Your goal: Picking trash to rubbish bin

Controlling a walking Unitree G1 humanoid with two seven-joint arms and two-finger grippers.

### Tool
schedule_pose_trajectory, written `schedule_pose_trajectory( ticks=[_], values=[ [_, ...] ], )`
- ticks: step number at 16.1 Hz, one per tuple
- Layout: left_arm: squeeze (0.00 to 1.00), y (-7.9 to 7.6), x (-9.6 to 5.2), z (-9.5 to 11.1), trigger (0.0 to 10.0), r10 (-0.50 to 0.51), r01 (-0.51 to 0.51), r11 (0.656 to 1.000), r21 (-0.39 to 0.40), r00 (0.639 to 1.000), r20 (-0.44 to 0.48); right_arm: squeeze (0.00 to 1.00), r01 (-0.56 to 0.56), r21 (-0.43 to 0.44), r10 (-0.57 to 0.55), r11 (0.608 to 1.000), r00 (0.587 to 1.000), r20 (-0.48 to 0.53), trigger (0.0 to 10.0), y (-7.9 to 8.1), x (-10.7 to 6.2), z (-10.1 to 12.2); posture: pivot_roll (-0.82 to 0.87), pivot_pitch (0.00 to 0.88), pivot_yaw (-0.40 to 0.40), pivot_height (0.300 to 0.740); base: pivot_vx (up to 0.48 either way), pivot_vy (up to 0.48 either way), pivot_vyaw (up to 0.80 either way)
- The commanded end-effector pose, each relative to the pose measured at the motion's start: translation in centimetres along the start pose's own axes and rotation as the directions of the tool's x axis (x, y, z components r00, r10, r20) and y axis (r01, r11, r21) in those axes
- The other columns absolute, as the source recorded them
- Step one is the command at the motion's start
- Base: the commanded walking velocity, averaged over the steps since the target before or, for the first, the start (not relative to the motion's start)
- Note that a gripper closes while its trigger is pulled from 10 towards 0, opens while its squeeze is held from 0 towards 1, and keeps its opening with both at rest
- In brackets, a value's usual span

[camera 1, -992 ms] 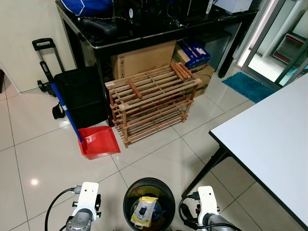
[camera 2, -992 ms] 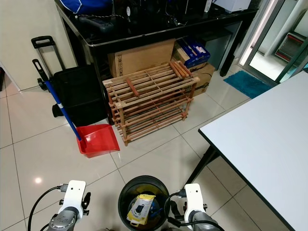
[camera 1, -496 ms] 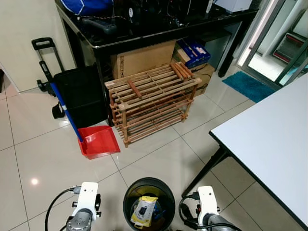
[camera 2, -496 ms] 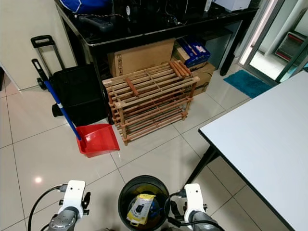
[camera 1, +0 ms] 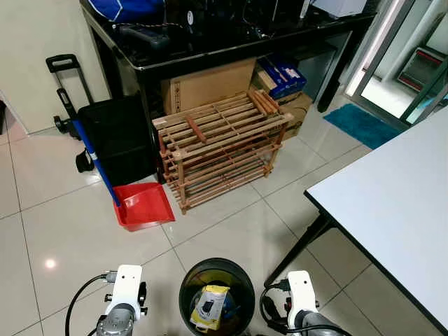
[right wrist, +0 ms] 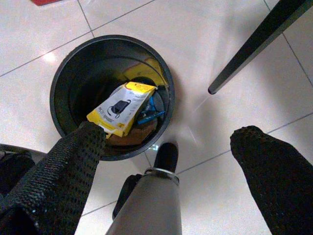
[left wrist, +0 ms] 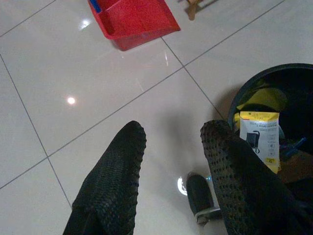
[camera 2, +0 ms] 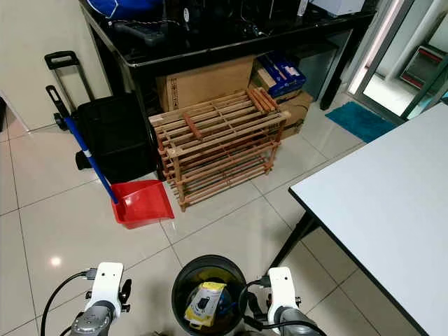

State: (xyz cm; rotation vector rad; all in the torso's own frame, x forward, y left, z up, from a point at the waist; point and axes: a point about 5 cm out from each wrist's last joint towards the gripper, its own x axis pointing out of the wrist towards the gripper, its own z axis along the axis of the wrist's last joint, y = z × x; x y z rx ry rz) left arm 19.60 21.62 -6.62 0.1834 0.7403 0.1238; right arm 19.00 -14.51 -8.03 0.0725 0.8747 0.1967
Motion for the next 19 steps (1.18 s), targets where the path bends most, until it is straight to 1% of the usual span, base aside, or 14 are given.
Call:
schedule_pose_trajectory(
  ticks=[1, 2, 18, 19],
  values=[
    [0.0, -0.17, -0.01, -0.02, 10.0, 0.008, -0.008, 1.0, -0.01, 1.0, -0.001, 0.0, 0.012, 0.021, -0.012, 1.0, 1.0, -0.01, 10.0, -0.33, -0.08, -0.15, -0.01, 0.09, -0.068, 0.74, 0.0, 0.0, 0.0],
    [0.0, -0.17, 0.0, 0.03, 10.0, 0.008, -0.008, 1.0, -0.012, 1.0, 0.002, 0.0, 0.011, 0.021, -0.011, 1.0, 1.0, -0.01, 10.0, -0.34, -0.08, -0.15, -0.01, 0.091, -0.07, 0.74, 0.0, 0.0, 0.0],
    [0.0, -0.11, 0.02, 0.2, 10.0, 0.014, -0.014, 1.0, -0.008, 1.0, 0.014, 0.0, 0.0, 0.025, 0.0, 1.0, 1.0, -0.012, 10.0, -0.2, -0.07, -0.2, -0.01, 0.095, -0.069, 0.74, -0.244, 0.0, 0.0],
    [0.0, -0.1, 0.02, 0.19, 10.0, 0.015, -0.015, 1.0, -0.009, 1.0, 0.014, 0.0, -0.001, 0.025, 0.001, 1.0, 1.0, -0.014, 10.0, -0.17, -0.06, -0.22, -0.01, 0.095, -0.069, 0.74, 0.0, 0.0, 0.0]
  ],
)
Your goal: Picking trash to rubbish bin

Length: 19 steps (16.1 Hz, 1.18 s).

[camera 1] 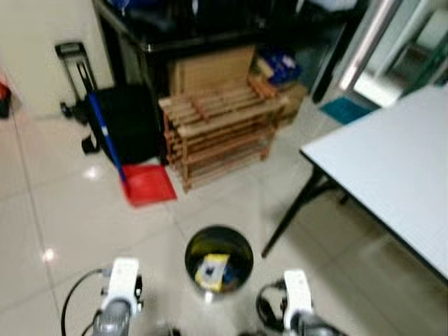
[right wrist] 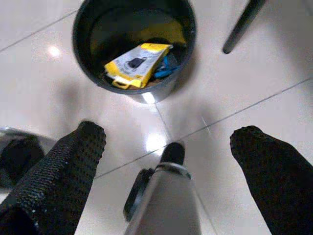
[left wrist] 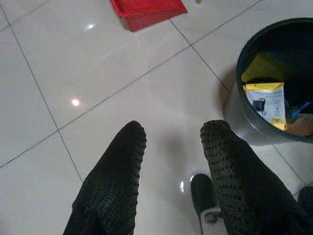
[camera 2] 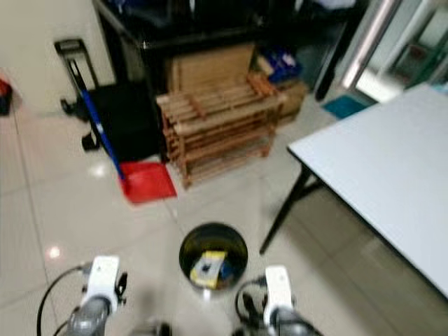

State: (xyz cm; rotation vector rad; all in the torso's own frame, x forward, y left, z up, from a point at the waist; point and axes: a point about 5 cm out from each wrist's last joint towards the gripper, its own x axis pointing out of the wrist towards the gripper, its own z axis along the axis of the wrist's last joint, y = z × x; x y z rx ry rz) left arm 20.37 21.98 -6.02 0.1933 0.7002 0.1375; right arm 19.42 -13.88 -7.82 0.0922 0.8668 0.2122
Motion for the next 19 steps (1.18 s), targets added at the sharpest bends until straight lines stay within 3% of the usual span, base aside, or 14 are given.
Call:
schedule_pose_trajectory(
  ticks=[1, 19],
  values=[
    [0.0, -0.54, -0.26, -0.72, 10.0, -0.004, 0.003, 1.0, -0.01, 1.0, -0.025, 0.0, 0.02, 0.015, -0.02, 1.0, 1.0, -0.022, 10.0, -0.75, -0.31, -0.68, -0.01, 0.095, -0.068, 0.74, 0.0, 0.0, 0.0],
    [0.0, -0.55, -0.29, -0.78, 10.0, -0.005, 0.005, 1.0, -0.013, 1.0, -0.025, 0.0, 0.012, 0.024, -0.011, 1.0, 1.0, -0.027, 10.0, -0.71, -0.36, -0.87, -0.01, 0.098, -0.07, 0.74, -0.04, 0.0, 0.0]
  ],
)
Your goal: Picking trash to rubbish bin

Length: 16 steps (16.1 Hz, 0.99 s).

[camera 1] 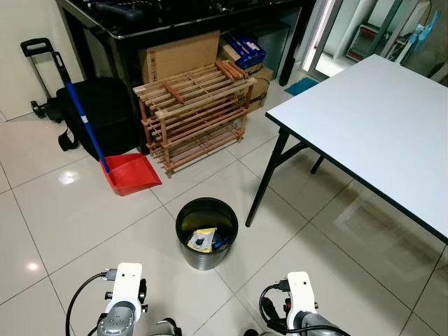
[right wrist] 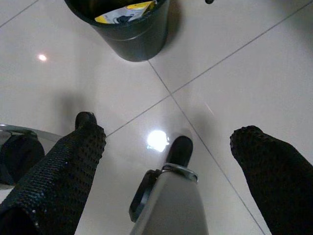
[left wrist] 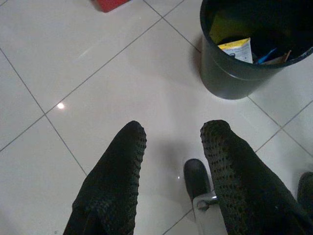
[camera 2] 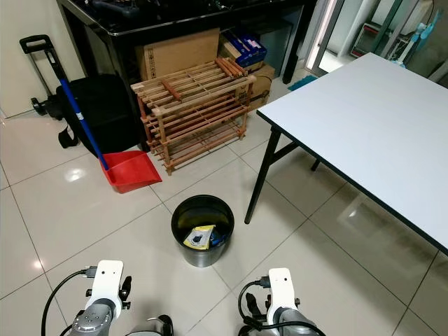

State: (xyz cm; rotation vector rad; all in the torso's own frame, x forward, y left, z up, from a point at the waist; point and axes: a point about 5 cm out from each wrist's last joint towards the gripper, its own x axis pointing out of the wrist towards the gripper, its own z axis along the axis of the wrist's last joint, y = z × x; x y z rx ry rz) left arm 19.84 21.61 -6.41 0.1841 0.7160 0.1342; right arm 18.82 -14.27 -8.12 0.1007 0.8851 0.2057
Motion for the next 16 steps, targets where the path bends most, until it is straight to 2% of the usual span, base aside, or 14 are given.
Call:
schedule_pose_trajectory(
  ticks=[1, 11, 16],
  values=[
    [0.0, -0.14, -0.06, -0.2, 10.0, 0.002, -0.002, 1.0, -0.008, 1.0, -0.009, 0.0, 0.009, 0.012, -0.008, 1.0, 1.0, -0.01, 10.0, -0.37, -0.12, -0.23, -0.01, 0.097, -0.07, 0.74, -0.251, 0.0, 0.0],
    [0.0, -0.13, -0.11, -0.33, 10.0, 0.003, -0.003, 1.0, -0.011, 1.0, -0.011, 0.0, 0.005, 0.013, -0.005, 1.0, 1.0, -0.017, 10.0, -0.35, -0.16, -0.41, -0.01, 0.102, -0.071, 0.74, -0.263, 0.0, 0.0],
    [0.0, -0.02, -0.1, -0.31, 10.0, 0.019, -0.019, 1.0, -0.011, 1.0, -0.012, 0.0, 0.003, 0.013, -0.003, 1.0, 1.0, -0.017, 10.0, -0.4, -0.2, -0.47, -0.01, 0.105, -0.073, 0.74, 0.0, 0.0, 0.0]
  ],
)
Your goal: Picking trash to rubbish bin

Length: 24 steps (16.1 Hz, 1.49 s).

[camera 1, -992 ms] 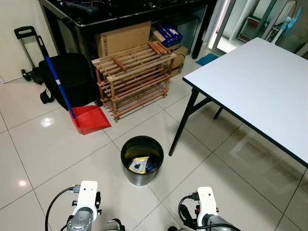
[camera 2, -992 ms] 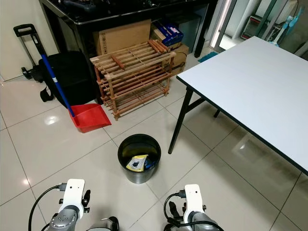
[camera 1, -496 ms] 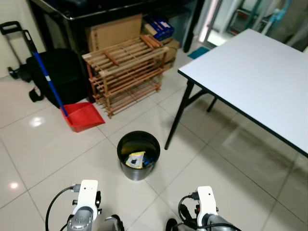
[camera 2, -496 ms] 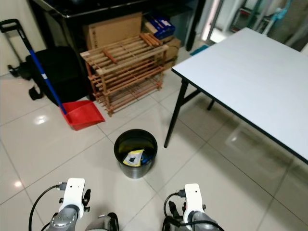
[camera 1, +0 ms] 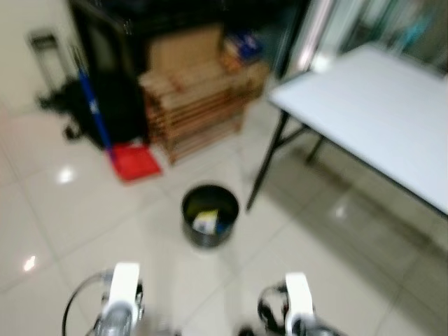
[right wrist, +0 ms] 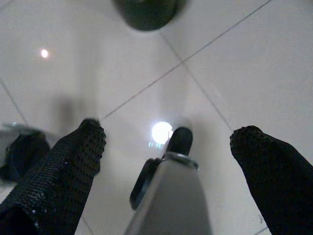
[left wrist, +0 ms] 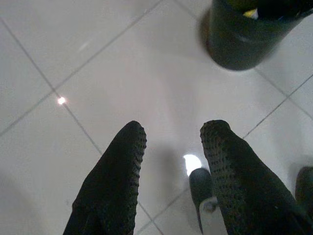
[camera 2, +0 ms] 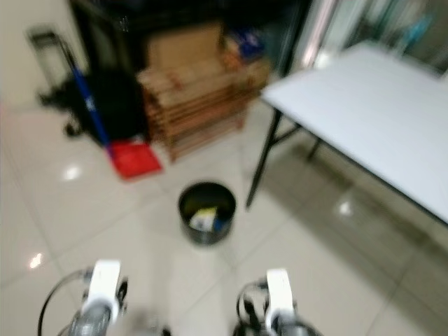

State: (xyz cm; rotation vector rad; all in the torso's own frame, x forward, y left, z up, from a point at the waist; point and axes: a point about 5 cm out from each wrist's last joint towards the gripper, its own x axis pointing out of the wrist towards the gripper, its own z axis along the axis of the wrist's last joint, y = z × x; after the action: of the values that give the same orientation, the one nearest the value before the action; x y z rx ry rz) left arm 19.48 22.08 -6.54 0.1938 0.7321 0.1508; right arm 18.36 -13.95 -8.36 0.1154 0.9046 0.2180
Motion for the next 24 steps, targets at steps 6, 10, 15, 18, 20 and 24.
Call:
schedule_pose_trajectory(
  ticks=[6, 10, 15, 18, 20, 24],
  values=[
    [0.0, -0.42, 0.01, 0.07, 10.0, -0.005, 0.005, 1.0, -0.027, 1.0, -0.001, 0.0, 0.019, 0.007, -0.019, 1.0, 1.0, -0.001, 10.0, -0.69, -0.17, 0.0, -0.01, 0.105, -0.072, 0.74, 0.142, 0.0, 0.0],
    [0.0, -0.32, 0.04, 0.12, 10.0, -0.001, 0.001, 1.0, -0.028, 1.0, -0.001, 0.0, 0.017, 0.005, -0.017, 1.0, 1.0, -0.005, 10.0, -0.68, -0.17, -0.04, -0.01, 0.106, -0.072, 0.74, 0.474, 0.0, 0.0],
    [0.0, -0.33, 0.05, 0.22, 10.0, 0.0, 0.0, 0.999, -0.034, 1.0, 0.006, 0.0, 0.015, 0.004, -0.015, 1.0, 1.0, -0.006, 10.0, -0.67, -0.17, -0.04, -0.01, 0.104, -0.073, 0.74, 0.0, 0.0, 0.0],
    [0.0, -0.38, 0.07, 0.26, 10.0, -0.006, 0.006, 0.999, -0.037, 1.0, 0.008, 0.0, 0.015, 0.006, -0.015, 1.0, 1.0, -0.006, 10.0, -0.64, -0.16, -0.04, -0.01, 0.104, -0.072, 0.74, 0.0, 0.0, 0.0],
    [0.0, -0.4, 0.09, 0.31, 10.0, -0.01, 0.01, 0.999, -0.036, 1.0, 0.007, 0.0, 0.016, 0.006, -0.016, 1.0, 1.0, -0.005, 10.0, -0.63, -0.15, -0.01, -0.01, 0.104, -0.072, 0.74, 0.0, 0.0, 0.0],
    [0.0, -0.48, 0.11, 0.34, 10.0, -0.018, 0.018, 0.999, -0.036, 1.0, 0.006, 0.0, 0.018, 0.014, -0.018, 1.0, 1.0, -0.008, 10.0, -0.66, -0.16, -0.06, -0.01, 0.101, -0.071, 0.74, 0.0, 0.0, -0.14]
  ],
)
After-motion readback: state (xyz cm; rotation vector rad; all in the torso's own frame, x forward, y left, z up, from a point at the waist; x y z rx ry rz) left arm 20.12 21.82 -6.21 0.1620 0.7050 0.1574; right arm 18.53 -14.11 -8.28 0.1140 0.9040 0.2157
